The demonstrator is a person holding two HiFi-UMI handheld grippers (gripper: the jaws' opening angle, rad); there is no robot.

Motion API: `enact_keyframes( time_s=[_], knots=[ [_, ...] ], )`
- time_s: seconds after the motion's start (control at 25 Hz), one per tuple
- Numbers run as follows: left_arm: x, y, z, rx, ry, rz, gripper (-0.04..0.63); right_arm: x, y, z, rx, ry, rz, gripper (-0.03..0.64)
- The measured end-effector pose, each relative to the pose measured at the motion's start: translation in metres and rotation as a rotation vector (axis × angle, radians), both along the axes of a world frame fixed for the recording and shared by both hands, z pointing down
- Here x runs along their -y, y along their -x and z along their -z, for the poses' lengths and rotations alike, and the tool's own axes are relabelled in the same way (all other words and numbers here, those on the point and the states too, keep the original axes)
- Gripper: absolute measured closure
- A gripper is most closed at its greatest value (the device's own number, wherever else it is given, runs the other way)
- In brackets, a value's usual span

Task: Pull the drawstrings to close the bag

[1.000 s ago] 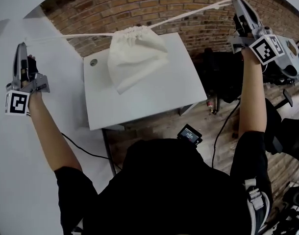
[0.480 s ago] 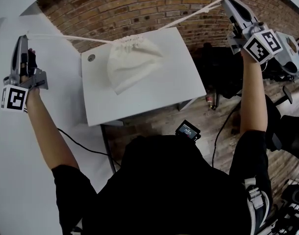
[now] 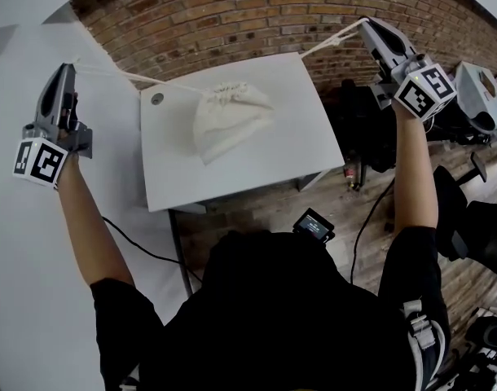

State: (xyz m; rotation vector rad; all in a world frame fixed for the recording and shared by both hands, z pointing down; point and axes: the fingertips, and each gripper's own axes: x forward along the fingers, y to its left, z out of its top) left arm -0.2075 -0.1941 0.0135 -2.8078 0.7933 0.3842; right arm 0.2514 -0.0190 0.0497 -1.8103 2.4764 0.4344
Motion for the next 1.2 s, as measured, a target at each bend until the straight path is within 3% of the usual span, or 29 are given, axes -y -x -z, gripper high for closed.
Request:
enact_keyframes(
  time_s=[0.16,0.36,1.2],
  knots=[
    [0.002,-0.003,-0.011,0.09,-0.014,0.005,0.577,0.0,-0.002,0.002,0.017,-0.006,0.003,0.606],
    [-0.009,-0.009,-0.021,0.144,-0.004,-0.007,0.577,-0.01,-0.005,-0.004,0.037,-0.006,0.011,0.606],
    [-0.017,-0.021,-0.022,0.141,0.027,-0.044,0.577,-0.023,-0.009,-0.002,0.016,0.008,-0.009,0.607]
  ],
)
